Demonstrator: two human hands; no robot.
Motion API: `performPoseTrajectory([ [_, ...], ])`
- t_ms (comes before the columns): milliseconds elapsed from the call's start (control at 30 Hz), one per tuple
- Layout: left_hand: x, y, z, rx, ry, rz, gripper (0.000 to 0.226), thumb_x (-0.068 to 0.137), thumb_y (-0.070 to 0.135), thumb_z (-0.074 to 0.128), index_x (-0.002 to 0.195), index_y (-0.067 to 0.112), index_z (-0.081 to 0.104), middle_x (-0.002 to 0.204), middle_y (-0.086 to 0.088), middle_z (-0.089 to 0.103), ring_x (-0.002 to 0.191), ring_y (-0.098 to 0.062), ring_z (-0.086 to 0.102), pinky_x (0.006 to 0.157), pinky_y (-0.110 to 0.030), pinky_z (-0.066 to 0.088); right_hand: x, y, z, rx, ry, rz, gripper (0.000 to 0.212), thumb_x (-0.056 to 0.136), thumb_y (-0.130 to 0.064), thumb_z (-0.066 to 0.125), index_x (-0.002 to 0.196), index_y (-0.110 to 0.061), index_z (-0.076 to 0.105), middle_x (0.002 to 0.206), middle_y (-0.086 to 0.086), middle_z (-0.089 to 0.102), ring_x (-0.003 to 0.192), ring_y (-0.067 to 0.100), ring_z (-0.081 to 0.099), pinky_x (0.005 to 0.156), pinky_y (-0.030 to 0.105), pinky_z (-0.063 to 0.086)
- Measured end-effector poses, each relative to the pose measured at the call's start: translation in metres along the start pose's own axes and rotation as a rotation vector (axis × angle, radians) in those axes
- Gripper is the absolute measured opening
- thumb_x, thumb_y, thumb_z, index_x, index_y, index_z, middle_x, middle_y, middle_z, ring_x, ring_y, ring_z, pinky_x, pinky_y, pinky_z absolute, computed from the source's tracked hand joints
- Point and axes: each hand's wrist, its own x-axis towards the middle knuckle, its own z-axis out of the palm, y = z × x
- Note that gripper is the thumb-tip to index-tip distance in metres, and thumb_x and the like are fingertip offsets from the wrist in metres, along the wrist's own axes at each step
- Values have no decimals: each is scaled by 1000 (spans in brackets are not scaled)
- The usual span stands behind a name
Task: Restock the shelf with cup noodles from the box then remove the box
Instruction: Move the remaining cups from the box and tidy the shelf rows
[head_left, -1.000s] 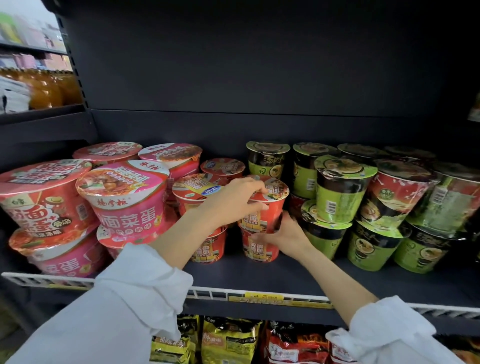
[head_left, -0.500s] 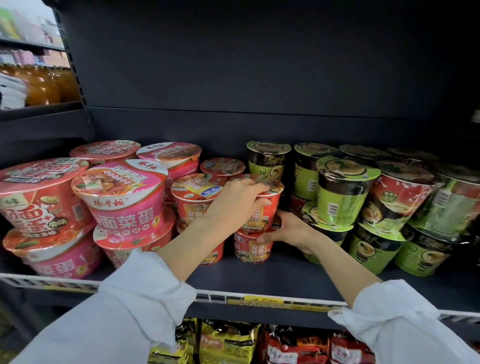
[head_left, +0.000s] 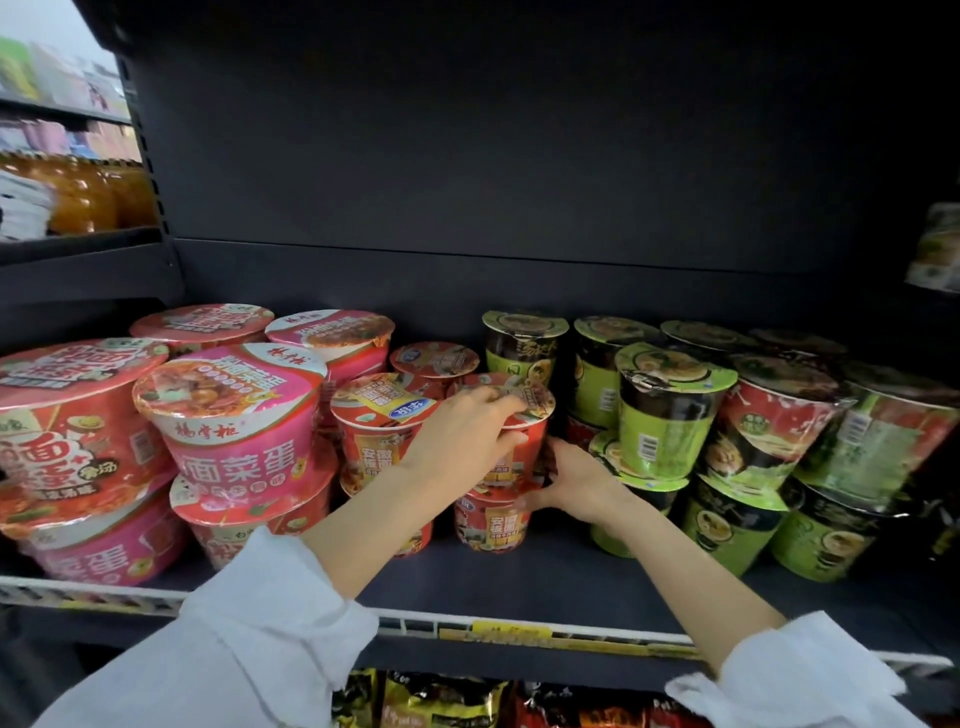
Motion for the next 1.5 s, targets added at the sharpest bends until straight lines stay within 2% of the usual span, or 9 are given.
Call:
performPoseTrajectory([
  [100, -2, 5, 1, -14, 128, 28, 49, 94, 32, 52, 140, 18, 41, 137, -4, 47, 127, -20, 44, 102, -30, 39, -17, -23, -24, -319, 108, -34, 54, 82, -10, 69, 132, -2, 49, 128, 12, 59, 122, 26, 54, 103, 36, 43],
  [233, 1, 25, 10, -109, 318, 246, 26, 87, 10, 52, 110, 3, 62, 106, -9, 60, 99, -22, 59, 86, -26, 45, -41, -55, -58, -559, 308, -166, 37, 91, -7, 51, 127, -12, 58, 116, 9, 67, 113, 22, 60, 99, 27, 43],
  [367, 5, 52, 48, -124, 78, 232, 55, 85, 19, 17, 117, -2, 57, 115, -16, 56, 104, -28, 54, 91, -35, 44, -52, -80, -86, -581, 489, -272, 30, 92, -7, 48, 117, -11, 65, 106, 8, 70, 101, 21, 64, 89, 23, 44],
  [467, 10, 64, 75, -123, -172, 99, 43, 93, 1, 31, 134, -3, 39, 129, -17, 42, 115, -30, 44, 101, -37, 40, -43, -84, -104, -640, 537, -335, 29, 90, -6, 48, 112, -9, 67, 107, 10, 66, 101, 24, 61, 87, 27, 45],
  [667, 45, 76, 98, -503, -253, -282, 50, 92, -3, 38, 141, -2, 28, 141, -19, 33, 133, -32, 35, 112, -34, 27, -4, -78, -142, -739, 349, -102, 33, 98, -30, 45, 118, -11, 63, 123, 12, 58, 114, 29, 53, 96, 34, 44],
  [800, 68, 65, 109, -650, -198, -422, 50, 94, 16, 43, 143, 12, 34, 147, -9, 37, 138, -27, 33, 115, -36, 26, 13, -80, -148, -777, 111, 80, 44, 102, -39, 31, 140, -23, 45, 144, 7, 46, 127, 27, 46, 97, 29, 38],
  [967, 78, 55, 118, -594, -137, -394, 49, 97, 23, 42, 144, 20, 33, 151, -4, 34, 139, -21, 31, 116, -34, 25, 23, -69, -153, -844, 5, 66, 44, 105, -30, 21, 148, -28, 26, 157, 4, 21, 144, 23, 21, 110, 25, 21],
  [1233, 70, 57, 114, -449, -107, -307, 38, 93, 4, 41, 129, 6, 53, 137, -12, 43, 127, -27, 42, 110, -32, 32, 37, -63, -161, -845, 15, -5, 44, 97, -45, 41, 136, -26, 51, 149, 0, 40, 134, 26, 40, 101, 29, 33],
  [1500, 69, 57, 107, -534, -144, -301, 42, 93, 4, 42, 134, 7, 45, 145, -11, 38, 135, -26, 34, 113, -31, 27, 56, -57, -157, -799, 131, -41, 41, 90, -37, 59, 125, -15, 62, 133, 7, 59, 120, 26, 55, 100, 33, 42],
])
